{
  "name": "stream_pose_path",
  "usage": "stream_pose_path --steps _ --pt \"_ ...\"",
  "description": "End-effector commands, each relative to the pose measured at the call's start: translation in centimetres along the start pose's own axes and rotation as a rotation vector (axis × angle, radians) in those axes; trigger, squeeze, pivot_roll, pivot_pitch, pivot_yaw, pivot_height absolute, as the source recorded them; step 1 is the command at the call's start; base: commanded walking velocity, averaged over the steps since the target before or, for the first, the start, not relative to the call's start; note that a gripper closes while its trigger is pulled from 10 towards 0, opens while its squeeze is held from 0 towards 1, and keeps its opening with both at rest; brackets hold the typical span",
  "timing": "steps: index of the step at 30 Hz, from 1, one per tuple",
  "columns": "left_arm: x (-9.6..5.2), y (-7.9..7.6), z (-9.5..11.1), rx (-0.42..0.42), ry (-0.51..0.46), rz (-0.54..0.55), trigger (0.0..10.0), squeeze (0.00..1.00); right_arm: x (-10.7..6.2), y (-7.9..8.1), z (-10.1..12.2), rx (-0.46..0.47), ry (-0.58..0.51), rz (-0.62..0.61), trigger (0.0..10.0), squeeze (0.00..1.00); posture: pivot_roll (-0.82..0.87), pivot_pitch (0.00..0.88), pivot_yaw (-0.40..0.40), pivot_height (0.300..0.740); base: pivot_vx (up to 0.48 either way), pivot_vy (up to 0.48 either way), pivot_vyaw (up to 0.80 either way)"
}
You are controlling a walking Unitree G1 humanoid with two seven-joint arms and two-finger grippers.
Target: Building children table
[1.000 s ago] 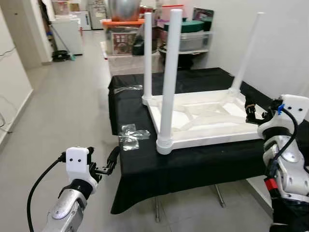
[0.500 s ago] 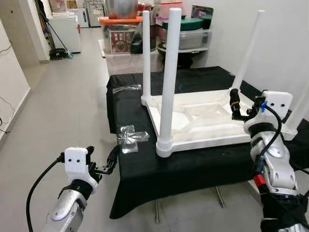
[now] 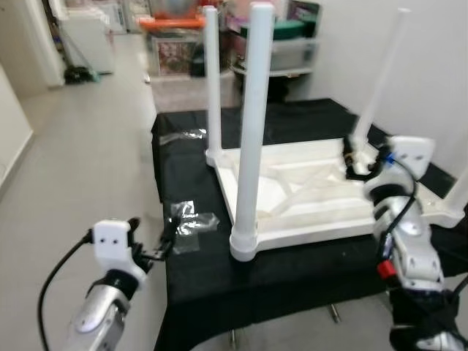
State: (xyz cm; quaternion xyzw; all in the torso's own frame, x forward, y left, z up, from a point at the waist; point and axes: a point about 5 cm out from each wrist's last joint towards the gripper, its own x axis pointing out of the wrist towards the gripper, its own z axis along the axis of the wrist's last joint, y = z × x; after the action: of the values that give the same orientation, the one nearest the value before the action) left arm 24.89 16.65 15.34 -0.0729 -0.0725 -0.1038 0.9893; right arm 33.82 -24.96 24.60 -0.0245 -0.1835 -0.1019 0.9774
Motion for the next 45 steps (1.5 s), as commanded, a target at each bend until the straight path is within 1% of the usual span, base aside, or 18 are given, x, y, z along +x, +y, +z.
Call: stream_pose_path --steps 1,5,9,11,13,15,18,20,24,27,29,30,31,32,34,36,40,45 --pt "-0.4 0.9 0.1 0.021 0.004 0.034 10.0 0.00 0.2 1.5 0.1 0.010 -0.015 0.041 10.0 0.00 0.08 0.000 -0.052 0.740 0.266 0.000 0.46" --pt "-0.4 0.8 0.0 0.018 0.005 0.037 10.0 0.00 0.5 1.3 0.3 0.024 -0.016 0.035 10.0 0.00 0.08 0.000 -0.054 0.740 0.000 0.000 0.00" --pt "-0.4 0.8 0.0 0.022 0.009 0.042 10.0 0.00 0.6 1.2 0.3 0.012 -0.015 0.080 10.0 0.00 0.08 0.000 -0.052 0.740 0.000 0.000 0.00" --pt "-0.4 0.7 -0.1 0.023 0.010 0.042 10.0 0.00 0.8 0.8 0.4 0.008 -0.018 0.083 10.0 0.00 0.08 0.000 -0.052 0.740 0.000 0.000 0.00" --pt "-0.4 0.7 -0.1 0.024 0.012 0.040 10.0 0.00 1.6 -0.5 1.0 -0.005 -0.032 0.087 10.0 0.00 0.08 0.000 -0.051 0.740 0.000 0.000 0.00" --pt "-0.4 0.8 -0.1 0.024 0.013 0.040 10.0 0.00 2.0 -1.1 1.5 -0.013 -0.045 0.106 10.0 0.00 0.08 0.000 -0.051 0.740 0.000 0.000 0.00" --pt "-0.4 0.6 -0.2 0.017 0.019 0.027 10.0 0.00 3.0 -2.5 2.8 0.046 -0.040 0.377 10.0 0.00 0.08 0.000 -0.055 0.740 0.000 0.000 0.00" --pt "-0.4 0.6 -0.2 0.016 0.020 0.024 10.0 0.00 3.1 -2.7 3.0 0.051 -0.040 0.422 10.0 0.00 0.08 0.000 -0.055 0.740 0.000 0.000 0.00" --pt "-0.6 0.7 -0.3 0.017 0.026 0.022 10.0 0.00 3.0 -4.3 3.6 0.002 0.046 0.663 10.0 0.00 0.08 0.000 -0.060 0.740 0.000 0.000 0.00" --pt "-0.6 0.7 -0.4 0.017 0.027 0.022 10.0 0.00 2.9 -4.6 3.4 0.006 0.072 0.700 10.0 0.00 0.08 0.000 -0.060 0.740 0.000 0.000 0.00" --pt "-0.7 0.6 -0.4 0.016 0.029 0.015 10.0 0.00 2.5 -5.2 3.1 0.073 0.139 0.819 10.0 0.00 0.09 0.000 -0.062 0.740 0.000 0.000 0.00" --pt "-0.7 0.6 -0.4 0.016 0.029 0.015 10.0 0.00 2.5 -5.2 3.1 0.073 0.139 0.819 10.0 0.00 0.09 0.000 -0.062 0.740 0.000 0.000 0.00" --pt "-0.7 0.6 -0.4 0.016 0.030 0.012 10.0 0.00 2.3 -5.5 3.0 0.095 0.166 0.880 10.0 0.00 0.09 0.000 -0.062 0.740 0.000 0.000 0.00" --pt "-0.7 0.6 -0.3 0.017 0.030 0.009 10.0 0.00 2.1 -5.5 2.8 0.120 0.197 0.945 10.0 0.00 0.09 0.000 -0.060 0.740 0.000 0.000 0.00" --pt "-0.6 0.6 -0.3 0.018 0.030 0.007 10.0 0.00 2.0 -5.4 2.6 0.134 0.219 0.989 10.0 0.00 0.09 0.000 -0.060 0.740 0.000 0.000 0.00" --pt "-0.6 0.6 -0.3 0.018 0.031 0.001 10.0 0.00 1.6 -4.6 2.2 0.172 0.247 1.093 10.0 0.00 0.09 0.000 -0.061 0.740 0.000 0.000 0.00" --pt "-0.6 0.5 -0.3 0.018 0.032 -0.007 10.0 0.00 0.9 -3.2 1.8 0.159 0.269 1.235 10.0 0.00 0.10 0.000 -0.062 0.740 0.000 0.000 0.00" --pt "-0.6 0.6 -0.3 0.021 0.032 -0.009 10.0 0.00 0.6 -2.2 1.4 0.132 0.298 1.323 10.0 0.00 0.10 0.000 -0.063 0.740 0.000 0.000 0.00"
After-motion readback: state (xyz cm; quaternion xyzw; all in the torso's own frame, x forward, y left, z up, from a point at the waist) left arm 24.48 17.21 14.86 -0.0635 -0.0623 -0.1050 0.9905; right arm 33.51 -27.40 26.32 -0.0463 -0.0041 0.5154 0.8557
